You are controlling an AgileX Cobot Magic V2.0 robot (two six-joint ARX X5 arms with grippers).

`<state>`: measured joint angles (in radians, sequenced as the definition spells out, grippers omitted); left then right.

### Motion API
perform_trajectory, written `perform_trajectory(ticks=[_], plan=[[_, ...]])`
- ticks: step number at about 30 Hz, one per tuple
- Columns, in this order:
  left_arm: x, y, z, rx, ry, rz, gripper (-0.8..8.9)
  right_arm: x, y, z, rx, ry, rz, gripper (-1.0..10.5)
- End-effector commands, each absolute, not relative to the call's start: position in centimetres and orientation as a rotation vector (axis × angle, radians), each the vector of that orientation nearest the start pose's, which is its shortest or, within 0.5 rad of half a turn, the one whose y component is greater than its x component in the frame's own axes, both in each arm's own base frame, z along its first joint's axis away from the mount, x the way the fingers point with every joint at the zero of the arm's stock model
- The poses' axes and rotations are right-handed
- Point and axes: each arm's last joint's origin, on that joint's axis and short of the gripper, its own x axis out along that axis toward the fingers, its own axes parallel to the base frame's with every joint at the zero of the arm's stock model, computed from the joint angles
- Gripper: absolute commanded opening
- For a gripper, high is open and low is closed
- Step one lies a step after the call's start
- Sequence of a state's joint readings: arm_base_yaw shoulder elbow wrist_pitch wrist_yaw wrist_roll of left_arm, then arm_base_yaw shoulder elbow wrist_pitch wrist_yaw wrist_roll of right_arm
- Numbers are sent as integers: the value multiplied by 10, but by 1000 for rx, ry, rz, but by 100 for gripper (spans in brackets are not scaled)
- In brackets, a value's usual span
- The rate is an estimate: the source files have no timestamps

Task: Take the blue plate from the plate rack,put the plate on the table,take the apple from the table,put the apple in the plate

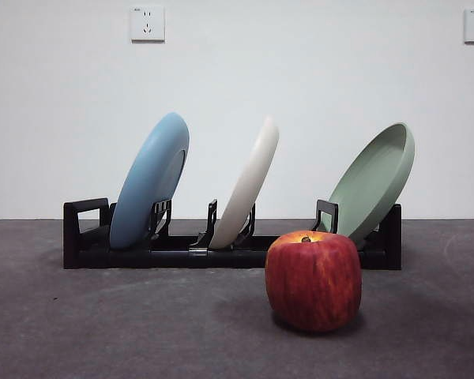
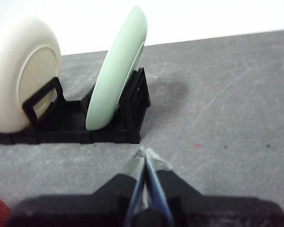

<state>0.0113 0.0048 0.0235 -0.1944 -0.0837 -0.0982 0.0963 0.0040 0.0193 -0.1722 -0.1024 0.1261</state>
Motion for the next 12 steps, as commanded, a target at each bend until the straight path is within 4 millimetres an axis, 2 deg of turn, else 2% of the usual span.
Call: perform_trajectory(ticks=[1,7,12], plan=[[95,2,150,-108,176,49,-5,95,12,149,217,194,180,-9],[92,0,168,-247,153,-19,-6,92,12,170,316,205,167,-11],[88,-2,199,-306,118,-72,-6,90,12,210,349,171,173,-11]])
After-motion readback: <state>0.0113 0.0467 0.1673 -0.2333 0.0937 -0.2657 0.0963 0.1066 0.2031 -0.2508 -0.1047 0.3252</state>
